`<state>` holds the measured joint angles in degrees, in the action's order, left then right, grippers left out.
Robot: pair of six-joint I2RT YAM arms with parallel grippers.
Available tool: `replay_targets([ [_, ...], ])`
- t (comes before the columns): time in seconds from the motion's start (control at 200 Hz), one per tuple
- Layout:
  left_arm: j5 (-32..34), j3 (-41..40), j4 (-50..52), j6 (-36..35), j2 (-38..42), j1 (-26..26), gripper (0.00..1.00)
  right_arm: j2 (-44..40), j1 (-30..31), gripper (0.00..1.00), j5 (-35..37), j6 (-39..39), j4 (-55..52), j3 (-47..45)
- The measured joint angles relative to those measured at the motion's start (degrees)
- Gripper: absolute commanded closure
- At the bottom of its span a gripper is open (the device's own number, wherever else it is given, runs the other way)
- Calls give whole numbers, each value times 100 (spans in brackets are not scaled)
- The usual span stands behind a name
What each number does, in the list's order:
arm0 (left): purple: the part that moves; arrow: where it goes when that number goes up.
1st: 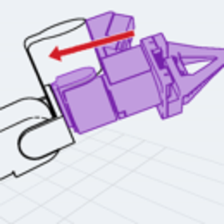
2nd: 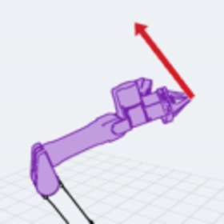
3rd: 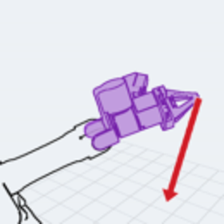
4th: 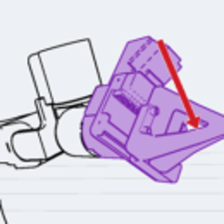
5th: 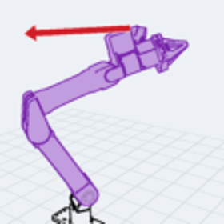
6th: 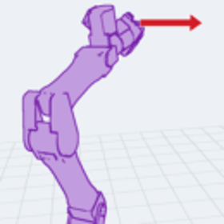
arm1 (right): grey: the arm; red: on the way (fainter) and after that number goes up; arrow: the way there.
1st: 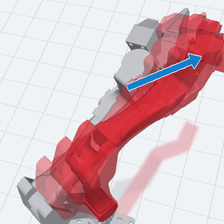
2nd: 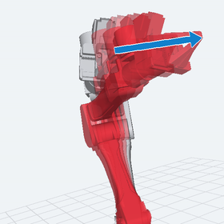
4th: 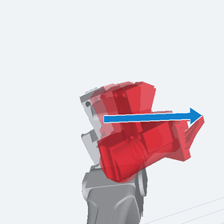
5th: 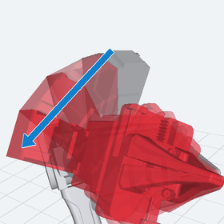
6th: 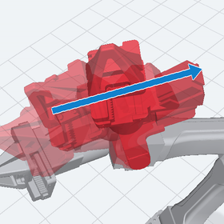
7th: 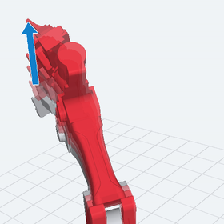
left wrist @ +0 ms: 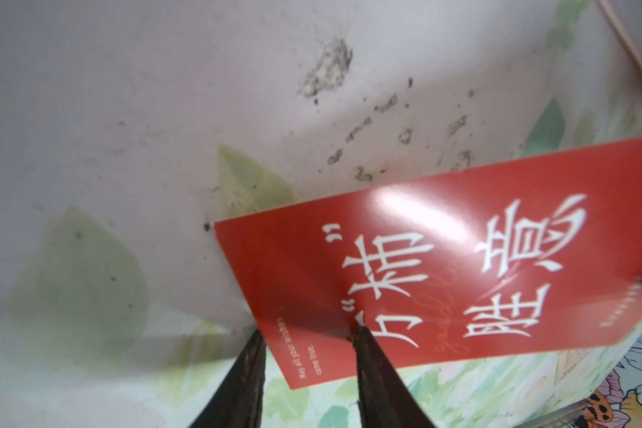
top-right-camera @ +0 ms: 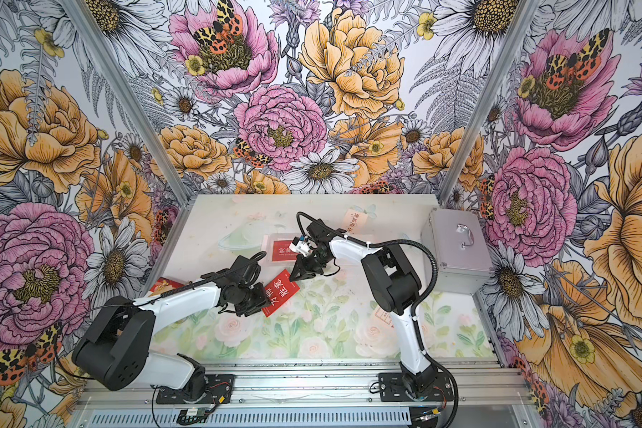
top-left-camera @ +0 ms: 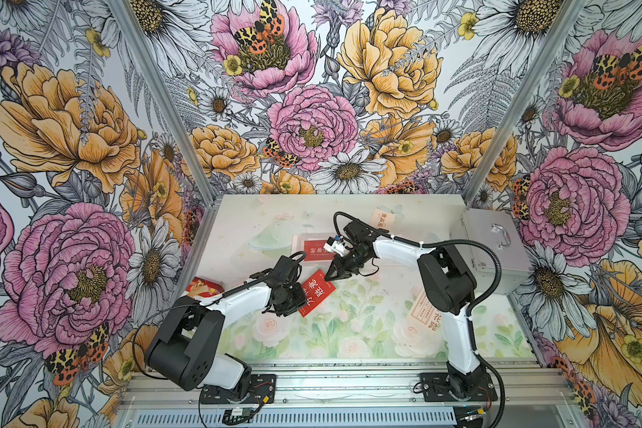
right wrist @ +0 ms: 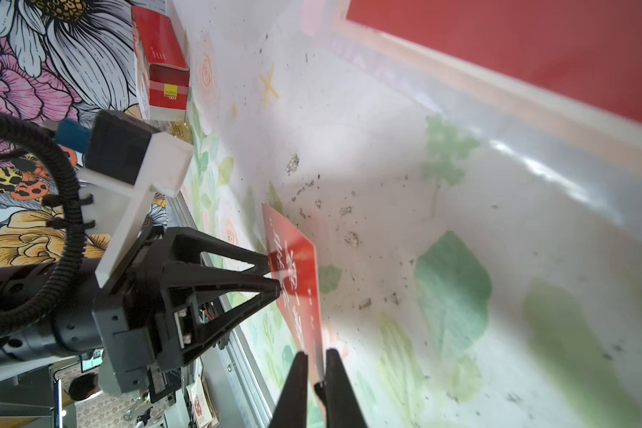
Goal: Place the photos into the photo albums
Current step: Pick up the photo at the center of the board.
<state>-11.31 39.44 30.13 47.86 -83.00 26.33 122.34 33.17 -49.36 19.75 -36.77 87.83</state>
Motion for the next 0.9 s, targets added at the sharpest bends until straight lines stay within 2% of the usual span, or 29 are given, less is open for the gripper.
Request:
replay_targets([
  [0.29, -39, -44, -313, -203, 11, -256, 59, -17, -81, 97, 2, -11, -4, -144],
  [0.901, 13, -232, -328, -933, 621, -1178, 58, -402, -214, 98, 0, -7, 0, -297],
])
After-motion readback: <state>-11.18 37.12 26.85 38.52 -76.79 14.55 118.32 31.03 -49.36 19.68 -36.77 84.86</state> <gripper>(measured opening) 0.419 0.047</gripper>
